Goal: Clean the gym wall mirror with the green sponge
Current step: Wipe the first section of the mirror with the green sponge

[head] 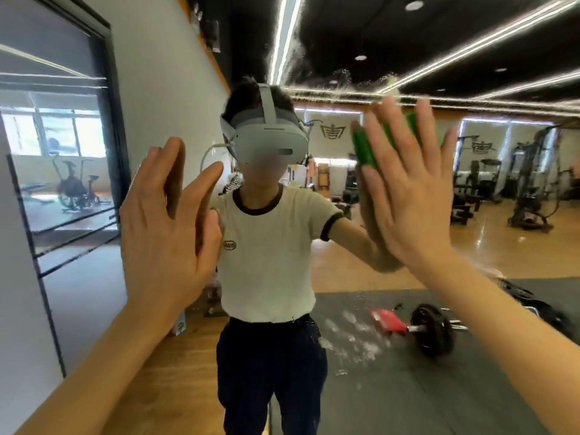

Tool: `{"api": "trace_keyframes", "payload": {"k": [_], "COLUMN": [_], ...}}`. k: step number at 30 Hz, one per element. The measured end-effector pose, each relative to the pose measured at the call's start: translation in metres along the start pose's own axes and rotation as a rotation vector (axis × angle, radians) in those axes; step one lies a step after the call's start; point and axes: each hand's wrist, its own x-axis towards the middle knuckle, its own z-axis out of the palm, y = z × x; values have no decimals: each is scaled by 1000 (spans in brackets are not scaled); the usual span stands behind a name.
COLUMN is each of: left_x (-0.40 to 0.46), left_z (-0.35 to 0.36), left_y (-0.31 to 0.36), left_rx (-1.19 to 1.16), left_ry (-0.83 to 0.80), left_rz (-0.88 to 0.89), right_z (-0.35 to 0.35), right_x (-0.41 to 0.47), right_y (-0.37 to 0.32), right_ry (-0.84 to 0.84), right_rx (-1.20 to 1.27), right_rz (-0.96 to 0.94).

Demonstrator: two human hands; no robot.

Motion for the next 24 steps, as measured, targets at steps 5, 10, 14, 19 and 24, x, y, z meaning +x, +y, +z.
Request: {"api": "trace_keyframes", "payload": {"k": [5, 10, 14, 19, 24], "left_x": [0, 0, 1, 1, 1], "left_z": [0, 1, 0, 0, 1], "left_y": [1, 2, 4, 4, 4], "left_rx": [5, 12, 19, 11, 3], "left_ry": [8, -2, 4, 3, -9], "left_rz": [0, -23, -13, -25, -28], "right_z": [2, -4, -4, -3, -9], "right_x": [-3, -103, -23, 7, -109], "right_y": [-8, -19, 12, 7, -9], "right_ry": [58, -106, -43, 72, -131], "right_rx": [25, -86, -64, 29, -64], "right_rz": [103, -230, -84, 154, -181]}}
